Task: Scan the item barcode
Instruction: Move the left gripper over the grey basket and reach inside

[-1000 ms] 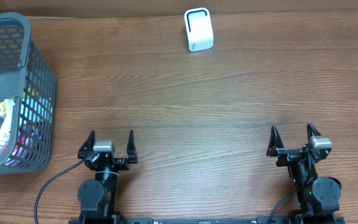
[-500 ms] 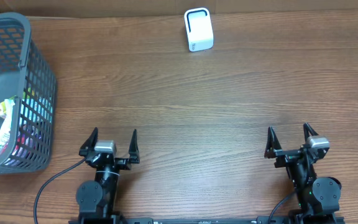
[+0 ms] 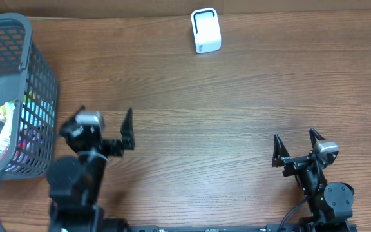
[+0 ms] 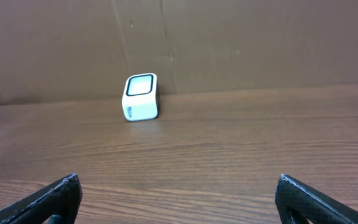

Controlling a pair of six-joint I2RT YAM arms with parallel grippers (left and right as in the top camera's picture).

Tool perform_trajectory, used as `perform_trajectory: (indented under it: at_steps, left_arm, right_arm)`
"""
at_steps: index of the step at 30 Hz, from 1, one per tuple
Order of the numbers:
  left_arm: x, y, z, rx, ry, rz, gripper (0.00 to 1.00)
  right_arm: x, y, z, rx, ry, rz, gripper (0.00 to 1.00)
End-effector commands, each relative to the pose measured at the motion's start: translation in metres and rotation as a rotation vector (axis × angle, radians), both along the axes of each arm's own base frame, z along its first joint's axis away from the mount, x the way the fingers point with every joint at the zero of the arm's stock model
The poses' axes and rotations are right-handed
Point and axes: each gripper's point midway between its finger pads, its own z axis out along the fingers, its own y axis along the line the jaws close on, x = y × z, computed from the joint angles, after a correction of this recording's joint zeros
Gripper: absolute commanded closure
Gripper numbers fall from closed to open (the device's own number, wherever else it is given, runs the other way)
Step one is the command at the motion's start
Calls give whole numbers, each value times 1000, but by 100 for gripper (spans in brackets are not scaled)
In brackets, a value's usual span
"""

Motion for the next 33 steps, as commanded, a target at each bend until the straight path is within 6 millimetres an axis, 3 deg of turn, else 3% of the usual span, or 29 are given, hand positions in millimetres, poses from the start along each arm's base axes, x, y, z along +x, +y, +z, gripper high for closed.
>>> perform_trajectory:
  at_steps: [1, 7, 13, 18, 24, 29, 33]
  left_arm:
    - [7, -1, 54, 31, -18, -13, 0]
    - [22, 6, 121, 53, 128, 2, 0]
    - [42, 35, 156, 45, 291, 67, 0]
    - [57, 67, 162, -2, 366, 128, 0]
    - [67, 112, 146, -8, 427, 267, 0]
    - [75, 119, 135, -7, 460, 279, 0]
    - [79, 142, 123, -18, 499, 381, 0]
  right_arm:
    - [-5, 3, 23, 11, -44, 19, 0]
    - [-7, 3, 15, 6, 3, 19, 0]
    - [-9, 6, 4, 3, 48, 37, 0]
    - [-9, 7, 0, 1, 67, 43, 0]
    - [-9, 6, 1, 0, 62, 40, 0]
    - [-8, 5, 11, 5, 19, 34, 0]
    - [-7, 5, 14, 6, 7, 34, 0]
